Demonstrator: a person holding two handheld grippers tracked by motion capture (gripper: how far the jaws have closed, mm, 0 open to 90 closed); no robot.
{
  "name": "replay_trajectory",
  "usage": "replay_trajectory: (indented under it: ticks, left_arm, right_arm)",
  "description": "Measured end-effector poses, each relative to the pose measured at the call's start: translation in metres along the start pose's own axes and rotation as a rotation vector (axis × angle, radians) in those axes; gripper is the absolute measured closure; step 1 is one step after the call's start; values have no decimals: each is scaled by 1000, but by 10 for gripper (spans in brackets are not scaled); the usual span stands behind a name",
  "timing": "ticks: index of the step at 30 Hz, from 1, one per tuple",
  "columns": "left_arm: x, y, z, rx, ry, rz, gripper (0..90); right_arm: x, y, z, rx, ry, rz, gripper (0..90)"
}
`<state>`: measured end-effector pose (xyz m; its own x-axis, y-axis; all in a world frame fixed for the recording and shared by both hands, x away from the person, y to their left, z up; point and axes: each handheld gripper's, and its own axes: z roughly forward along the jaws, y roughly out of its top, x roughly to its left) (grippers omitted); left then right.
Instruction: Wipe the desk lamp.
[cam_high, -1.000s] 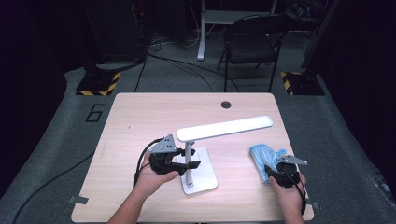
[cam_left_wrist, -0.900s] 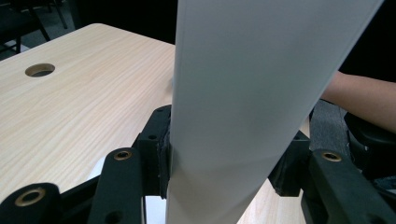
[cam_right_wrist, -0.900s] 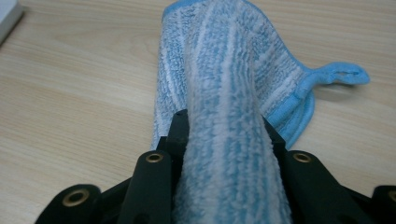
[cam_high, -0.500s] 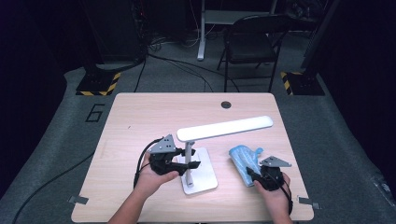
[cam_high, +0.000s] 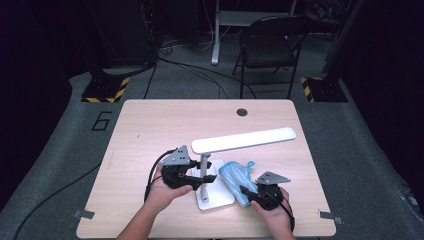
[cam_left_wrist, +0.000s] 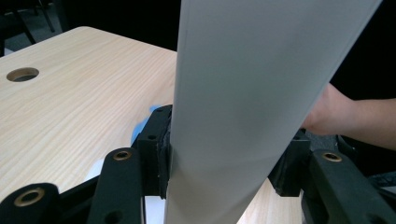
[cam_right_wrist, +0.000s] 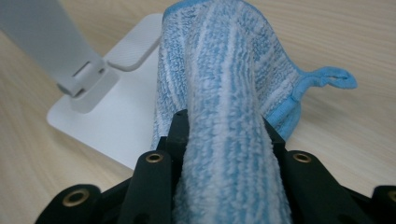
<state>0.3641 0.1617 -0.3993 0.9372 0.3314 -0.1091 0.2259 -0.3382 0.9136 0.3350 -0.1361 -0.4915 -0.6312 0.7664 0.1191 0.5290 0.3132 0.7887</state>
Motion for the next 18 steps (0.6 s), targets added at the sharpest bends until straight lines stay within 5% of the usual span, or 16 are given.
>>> replay_trajectory:
  ticks: [9, 18]
  left_arm:
    - [-1, 0, 0, -3, 0, 4, 497]
    - [-1, -1, 0, -7, -4, -2, 497]
  right_arm:
    - [30, 4, 22, 41, 72, -72, 654]
    - [40, 4, 37, 67, 48, -142, 651]
